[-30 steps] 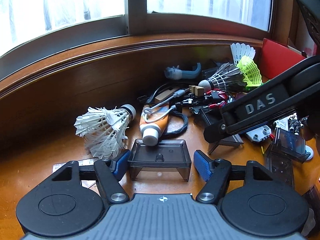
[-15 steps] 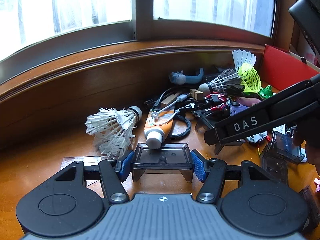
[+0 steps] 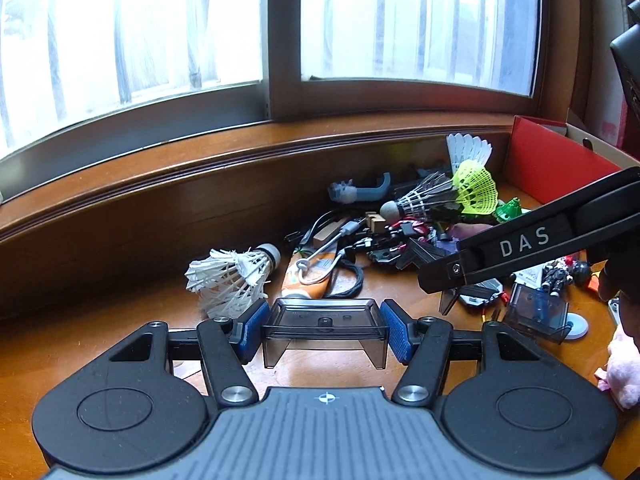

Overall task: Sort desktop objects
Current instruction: 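Carry dark stand with left tool while right tool carries dark plate to box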

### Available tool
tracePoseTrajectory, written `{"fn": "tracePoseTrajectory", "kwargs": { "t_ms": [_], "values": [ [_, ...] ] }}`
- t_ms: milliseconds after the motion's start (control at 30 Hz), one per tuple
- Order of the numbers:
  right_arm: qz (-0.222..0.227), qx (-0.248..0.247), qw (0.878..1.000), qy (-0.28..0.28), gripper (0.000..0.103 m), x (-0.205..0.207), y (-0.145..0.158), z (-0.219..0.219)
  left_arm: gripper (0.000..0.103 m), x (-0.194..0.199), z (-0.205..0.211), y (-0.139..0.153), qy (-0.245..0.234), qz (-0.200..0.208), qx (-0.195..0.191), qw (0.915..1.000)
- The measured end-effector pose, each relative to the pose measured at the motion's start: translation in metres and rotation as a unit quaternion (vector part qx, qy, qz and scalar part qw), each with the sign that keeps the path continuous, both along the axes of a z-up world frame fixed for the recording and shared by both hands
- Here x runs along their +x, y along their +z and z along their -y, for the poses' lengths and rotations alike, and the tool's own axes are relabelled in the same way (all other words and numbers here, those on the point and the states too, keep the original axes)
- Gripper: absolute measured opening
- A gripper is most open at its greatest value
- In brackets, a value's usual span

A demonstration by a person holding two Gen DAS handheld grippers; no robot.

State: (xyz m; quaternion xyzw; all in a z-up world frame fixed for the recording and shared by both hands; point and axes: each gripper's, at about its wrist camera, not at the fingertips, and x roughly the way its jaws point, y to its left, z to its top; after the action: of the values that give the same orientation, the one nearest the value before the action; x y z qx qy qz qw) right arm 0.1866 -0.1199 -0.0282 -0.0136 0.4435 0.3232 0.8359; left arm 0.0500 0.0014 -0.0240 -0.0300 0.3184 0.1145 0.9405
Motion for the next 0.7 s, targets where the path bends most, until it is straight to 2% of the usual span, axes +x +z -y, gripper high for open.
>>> {"fn": "tracePoseTrajectory", "kwargs": {
  "t_ms": [700],
  "values": [
    [0.013,0.044,0.999,-0.029,0.054,-0.014,0.024,0.066,0.061,-0.007,0.042,0.019,-0.001,0.007,0.013,0.9999]
  ]
}}
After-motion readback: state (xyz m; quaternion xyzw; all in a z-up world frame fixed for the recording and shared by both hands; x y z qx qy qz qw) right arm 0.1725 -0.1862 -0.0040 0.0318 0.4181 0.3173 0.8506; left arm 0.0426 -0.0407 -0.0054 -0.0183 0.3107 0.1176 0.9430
